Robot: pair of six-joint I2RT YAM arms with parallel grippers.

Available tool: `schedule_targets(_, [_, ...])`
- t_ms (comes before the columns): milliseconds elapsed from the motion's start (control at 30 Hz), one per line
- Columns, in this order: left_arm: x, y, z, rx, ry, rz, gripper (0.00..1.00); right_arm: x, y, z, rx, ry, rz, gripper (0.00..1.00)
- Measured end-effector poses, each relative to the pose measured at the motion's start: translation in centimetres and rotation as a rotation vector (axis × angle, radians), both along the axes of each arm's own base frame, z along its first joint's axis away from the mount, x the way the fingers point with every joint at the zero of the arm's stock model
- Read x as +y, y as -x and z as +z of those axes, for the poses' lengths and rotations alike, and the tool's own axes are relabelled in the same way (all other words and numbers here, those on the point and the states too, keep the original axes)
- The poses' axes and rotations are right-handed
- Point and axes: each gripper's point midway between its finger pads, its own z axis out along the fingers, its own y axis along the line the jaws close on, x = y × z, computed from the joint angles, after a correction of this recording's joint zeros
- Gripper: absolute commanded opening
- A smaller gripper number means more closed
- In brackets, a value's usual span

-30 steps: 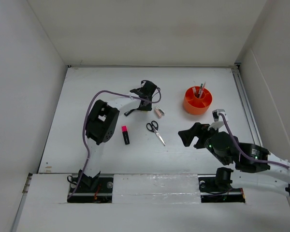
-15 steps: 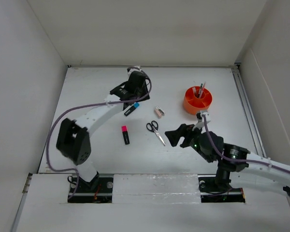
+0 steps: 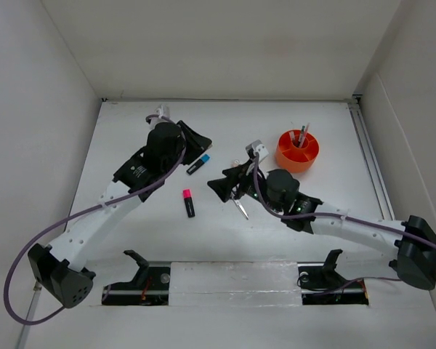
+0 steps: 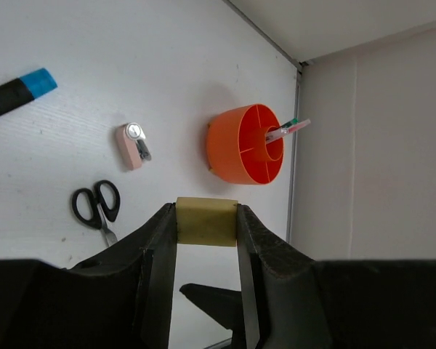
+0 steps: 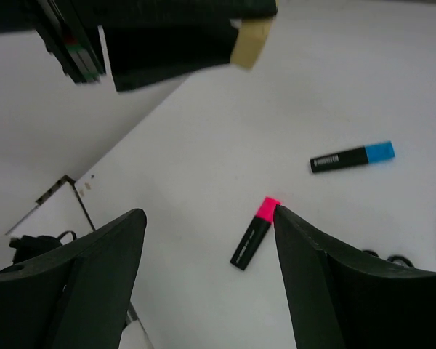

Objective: Sort the stationery into containers
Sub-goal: Pick up the stationery from the center of the board.

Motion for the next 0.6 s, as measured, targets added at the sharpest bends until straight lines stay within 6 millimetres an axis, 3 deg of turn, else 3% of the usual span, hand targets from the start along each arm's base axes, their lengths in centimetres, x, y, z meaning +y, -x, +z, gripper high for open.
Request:
schedule_targets(133, [0.7,1.3,-0.8,0.052,0.047,0.028,0.00,0.7,-0.8,3.1,-0.096,-0.102,0.014,0.69])
schedule_targets(267, [1.8,2.7,0.1,0.047,0.100,0.052,0.00,0.7,-2.3,5.1,-0.139,-0.195,-0.015,0.69])
schedule_targets(400, [2.3,3.3,1.3,0.025,0.139,0.060,0.00,1.2,-3.7,4.9,-0.130,-0.231,-0.027,0.68])
schedule_targets(600, [1.9,3.2,0.7,0.040,0.135,0.051,0.00,2.5,-4.2,4.9,-0.112,-0.272,-0.007,0.64])
